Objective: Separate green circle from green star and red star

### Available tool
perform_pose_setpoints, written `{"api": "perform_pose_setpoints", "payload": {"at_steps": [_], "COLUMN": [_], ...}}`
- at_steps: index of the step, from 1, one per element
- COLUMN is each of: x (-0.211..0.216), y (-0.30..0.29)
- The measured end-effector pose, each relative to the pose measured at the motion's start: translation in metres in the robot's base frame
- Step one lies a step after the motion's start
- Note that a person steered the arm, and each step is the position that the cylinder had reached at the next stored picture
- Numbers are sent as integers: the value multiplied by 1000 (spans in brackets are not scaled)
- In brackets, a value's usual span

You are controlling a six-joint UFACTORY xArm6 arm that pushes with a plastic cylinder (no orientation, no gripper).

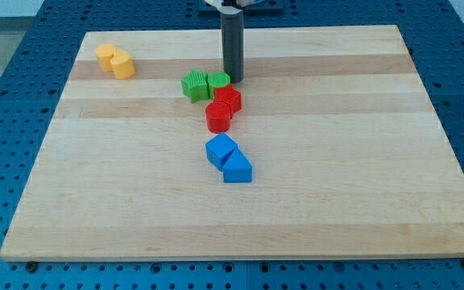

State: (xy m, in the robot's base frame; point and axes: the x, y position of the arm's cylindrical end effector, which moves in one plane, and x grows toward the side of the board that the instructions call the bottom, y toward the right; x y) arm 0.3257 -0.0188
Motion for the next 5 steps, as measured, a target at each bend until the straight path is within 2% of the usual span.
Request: {"api": "perform_pose_setpoints", "payload": {"at_steps": [5], "x": [39], "y": [-41]}}
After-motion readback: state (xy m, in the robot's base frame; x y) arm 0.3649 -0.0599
